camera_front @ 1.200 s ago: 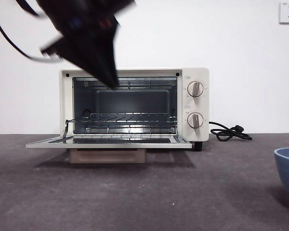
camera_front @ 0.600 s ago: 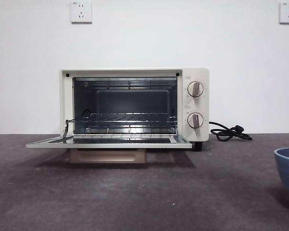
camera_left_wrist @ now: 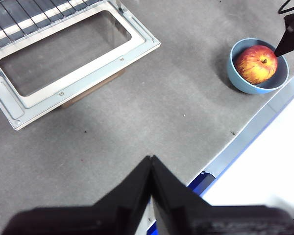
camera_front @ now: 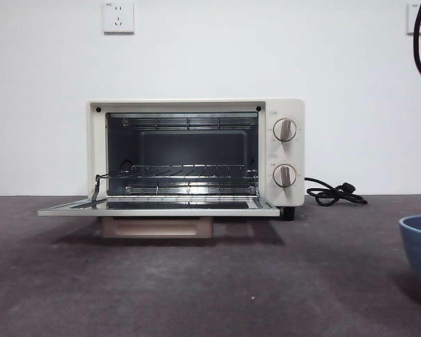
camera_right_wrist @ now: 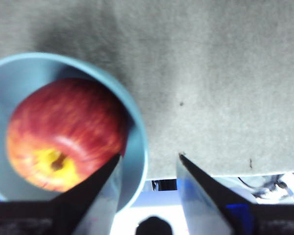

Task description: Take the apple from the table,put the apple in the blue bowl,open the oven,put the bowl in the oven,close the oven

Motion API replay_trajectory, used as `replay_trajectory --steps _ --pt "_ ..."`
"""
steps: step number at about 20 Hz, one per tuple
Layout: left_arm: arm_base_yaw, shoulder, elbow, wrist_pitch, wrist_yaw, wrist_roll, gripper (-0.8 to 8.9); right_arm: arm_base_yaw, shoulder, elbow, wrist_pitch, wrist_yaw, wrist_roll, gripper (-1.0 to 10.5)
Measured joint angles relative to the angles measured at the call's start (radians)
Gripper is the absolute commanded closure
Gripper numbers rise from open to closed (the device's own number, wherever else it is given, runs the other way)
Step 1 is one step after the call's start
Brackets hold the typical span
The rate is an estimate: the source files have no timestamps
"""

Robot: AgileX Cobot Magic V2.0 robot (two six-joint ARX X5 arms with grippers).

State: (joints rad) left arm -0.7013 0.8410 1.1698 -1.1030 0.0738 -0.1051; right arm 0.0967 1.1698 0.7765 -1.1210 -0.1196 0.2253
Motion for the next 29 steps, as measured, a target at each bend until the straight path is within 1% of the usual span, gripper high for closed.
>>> replay_trajectory --steps 2,4,5,14,17,21,24,29 --pt "0.0 0.0 0.0 0.0 0.0 0.0 8.2 0.0 0.034 0.0 0.0 0.008 0.006 9.0" --pt "0.0 0.0 0.0 0.0 0.0 0.0 8.2 0.0 0.054 0.0 0.003 0.008 0.007 9.2" --pt "0.0 0.0 0.0 -0.001 0.0 0.0 8.2 0.0 0.056 0.0 0.011 0.008 0.007 9.6" --pt "0.0 0.0 0.0 -0.001 0.0 0.0 8.2 0.0 0.055 0.01 0.013 0.015 0.011 9.6" --pt "0.0 0.0 0.0 -0.001 0.0 0.0 8.2 0.0 0.055 0.081 -0.04 0.013 0.018 9.6" --pt "0.0 0.0 0.0 -0.001 0.0 0.0 8.2 0.006 0.055 0.222 -0.045 -0.038 0.04 9.6" --pt "0.0 0.0 0.0 -0.001 0.0 0.0 8.2 0.05 0.081 0.314 -0.046 -0.039 0.068 9.6" --pt "0.0 0.0 0.0 -0.002 0.0 0.0 8.19 0.179 0.264 0.485 0.021 -0.053 0.146 9.6"
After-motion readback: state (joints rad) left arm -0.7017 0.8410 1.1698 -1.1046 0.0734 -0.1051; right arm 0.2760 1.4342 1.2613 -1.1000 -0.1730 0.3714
